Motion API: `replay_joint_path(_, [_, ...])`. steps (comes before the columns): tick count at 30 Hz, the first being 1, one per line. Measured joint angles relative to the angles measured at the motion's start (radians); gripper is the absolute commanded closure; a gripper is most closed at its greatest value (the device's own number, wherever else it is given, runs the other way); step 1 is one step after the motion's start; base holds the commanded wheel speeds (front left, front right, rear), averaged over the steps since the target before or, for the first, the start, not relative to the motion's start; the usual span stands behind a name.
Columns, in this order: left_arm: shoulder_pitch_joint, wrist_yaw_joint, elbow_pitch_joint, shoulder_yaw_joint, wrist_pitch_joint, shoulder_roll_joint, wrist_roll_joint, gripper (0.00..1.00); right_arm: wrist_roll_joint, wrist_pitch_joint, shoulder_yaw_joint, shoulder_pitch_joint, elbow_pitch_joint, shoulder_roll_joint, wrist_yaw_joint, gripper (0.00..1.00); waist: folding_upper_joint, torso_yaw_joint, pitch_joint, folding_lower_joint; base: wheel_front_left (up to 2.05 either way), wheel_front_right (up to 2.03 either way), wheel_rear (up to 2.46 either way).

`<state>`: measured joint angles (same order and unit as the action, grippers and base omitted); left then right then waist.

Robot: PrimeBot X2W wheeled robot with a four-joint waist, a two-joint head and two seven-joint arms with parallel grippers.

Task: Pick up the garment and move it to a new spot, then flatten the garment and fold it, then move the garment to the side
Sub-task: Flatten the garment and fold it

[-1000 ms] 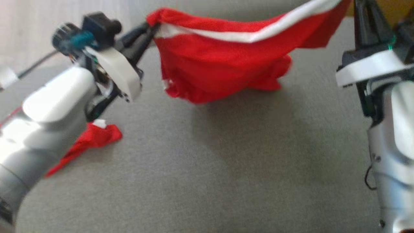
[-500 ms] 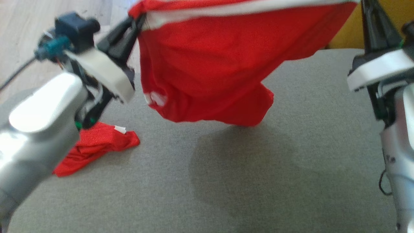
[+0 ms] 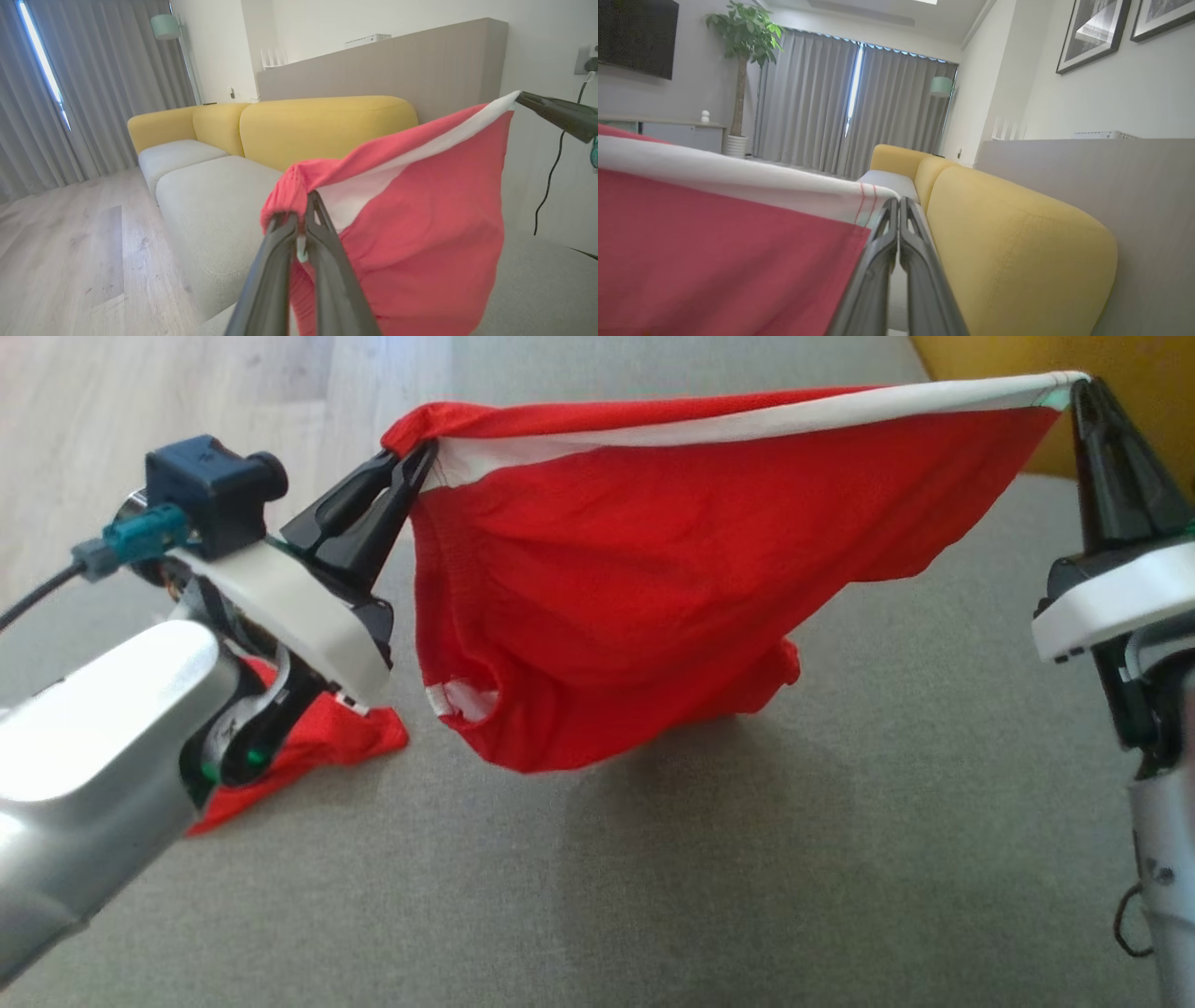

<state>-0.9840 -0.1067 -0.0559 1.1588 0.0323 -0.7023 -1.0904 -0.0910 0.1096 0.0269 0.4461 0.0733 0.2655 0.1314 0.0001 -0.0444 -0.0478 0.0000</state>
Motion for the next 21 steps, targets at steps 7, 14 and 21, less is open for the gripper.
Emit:
replay_joint_path(7, [-0.127, 0.018, -0.1, -0.033, -0.067, 0.027, -0.007, 1.0, -0.005, 0.046, 0.054, 0.212, 0.103, 0.014, 0.0, 1.0, 0.0, -0.014, 0.119, 0.0002, 0.0, 0.0, 0.0])
replay_joint_path(14, [-0.419, 0.094, -0.385, -0.097, -0.046, 0.147, 0.059, 1.0, 0.022, -0.058, 0.1, 0.659, 0.419, 0.016, 0.0, 1.0, -0.0001, -0.034, 0.312, 0.0006, 0.0, 0.0, 0.0])
replay_joint_path(21, [-0.54, 0.152, -0.593, -0.136, 0.086, 0.246, 0.097, 1.0, 0.123, -0.232, 0.012, 0.863, 0.639, 0.0, 0.0, 1.0, -0.0001, -0.048, 0.449, 0.0006, 0.0, 0.0, 0.0])
